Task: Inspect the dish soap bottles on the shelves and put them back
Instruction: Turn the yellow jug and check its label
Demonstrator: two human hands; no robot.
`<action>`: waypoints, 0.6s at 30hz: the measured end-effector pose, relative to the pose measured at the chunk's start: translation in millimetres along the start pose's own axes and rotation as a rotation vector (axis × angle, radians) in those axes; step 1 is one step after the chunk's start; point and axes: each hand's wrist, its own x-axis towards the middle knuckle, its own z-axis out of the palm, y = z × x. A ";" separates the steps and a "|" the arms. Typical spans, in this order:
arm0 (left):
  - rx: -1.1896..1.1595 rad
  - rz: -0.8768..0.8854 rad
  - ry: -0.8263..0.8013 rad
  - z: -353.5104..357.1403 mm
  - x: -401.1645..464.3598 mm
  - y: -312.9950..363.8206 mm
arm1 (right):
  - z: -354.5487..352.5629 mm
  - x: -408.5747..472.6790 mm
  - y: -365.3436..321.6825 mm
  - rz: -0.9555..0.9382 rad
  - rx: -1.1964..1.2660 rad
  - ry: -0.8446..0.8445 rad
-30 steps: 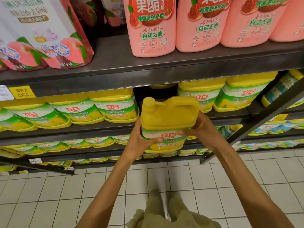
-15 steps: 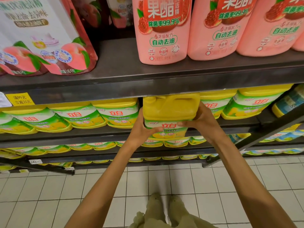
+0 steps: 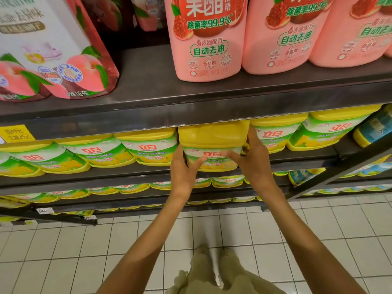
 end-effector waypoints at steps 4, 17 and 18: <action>0.072 0.014 0.079 5.5 -8.7 4.3 | 10.6 -13.9 2.8 -0.079 -0.198 0.151; 0.164 -0.041 0.321 29.4 -13.1 2.2 | 19.8 -4.5 10.6 -0.122 -0.578 0.158; 0.137 -0.057 0.336 31.8 -11.5 3.2 | 22.1 -3.6 11.4 -0.128 -0.579 0.168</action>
